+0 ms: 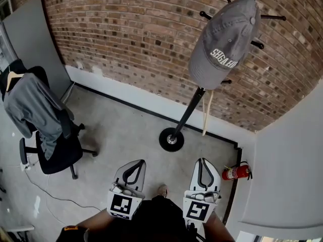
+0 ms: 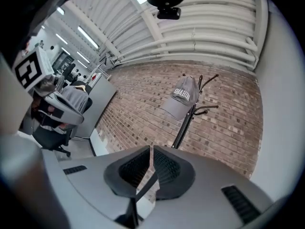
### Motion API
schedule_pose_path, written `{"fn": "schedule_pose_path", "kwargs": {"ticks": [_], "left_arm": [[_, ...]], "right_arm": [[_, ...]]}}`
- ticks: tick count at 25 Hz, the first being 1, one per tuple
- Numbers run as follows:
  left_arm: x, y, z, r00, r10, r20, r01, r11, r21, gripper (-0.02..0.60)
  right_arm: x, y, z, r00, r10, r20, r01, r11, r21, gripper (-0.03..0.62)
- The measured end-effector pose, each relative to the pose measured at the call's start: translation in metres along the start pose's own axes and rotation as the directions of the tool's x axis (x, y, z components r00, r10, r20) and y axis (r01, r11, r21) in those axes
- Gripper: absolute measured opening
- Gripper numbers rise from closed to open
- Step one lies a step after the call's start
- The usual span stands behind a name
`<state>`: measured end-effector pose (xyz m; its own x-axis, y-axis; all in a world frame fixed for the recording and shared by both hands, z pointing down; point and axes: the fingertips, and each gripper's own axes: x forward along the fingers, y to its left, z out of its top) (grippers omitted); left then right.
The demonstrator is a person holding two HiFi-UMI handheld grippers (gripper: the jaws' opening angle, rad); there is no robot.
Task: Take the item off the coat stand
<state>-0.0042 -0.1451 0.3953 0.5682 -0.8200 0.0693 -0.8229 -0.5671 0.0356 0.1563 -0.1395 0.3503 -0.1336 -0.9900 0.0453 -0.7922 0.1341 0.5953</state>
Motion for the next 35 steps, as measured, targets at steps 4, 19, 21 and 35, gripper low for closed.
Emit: {"fn": "schedule_pose_path", "kwargs": {"ticks": [4, 19, 21, 35], "left_arm": [[0.030, -0.003, 0.005, 0.998, 0.067, -0.016, -0.067, 0.998, -0.014, 0.023], [0.095, -0.004, 0.020, 0.980, 0.199, -0.026, -0.199, 0.980, 0.008, 0.023], [0.103, 0.000, 0.029, 0.982, 0.190, 0.003, -0.190, 0.982, 0.020, 0.023], [0.117, 0.049, 0.050, 0.993, 0.110, 0.028, -0.112, 0.992, 0.061, 0.023]], "right_arm": [[0.031, -0.036, 0.000, 0.996, -0.048, 0.080, 0.056, 0.994, -0.092, 0.017], [0.141, -0.108, 0.060, 0.901, -0.171, 0.399, 0.358, 0.812, -0.460, 0.238], [0.154, -0.109, 0.064, 0.886, -0.201, 0.419, 0.410, 0.761, -0.503, 0.261], [0.187, -0.123, 0.106, 0.738, -0.405, 0.540, 0.654, 0.629, -0.421, 0.268]]}}
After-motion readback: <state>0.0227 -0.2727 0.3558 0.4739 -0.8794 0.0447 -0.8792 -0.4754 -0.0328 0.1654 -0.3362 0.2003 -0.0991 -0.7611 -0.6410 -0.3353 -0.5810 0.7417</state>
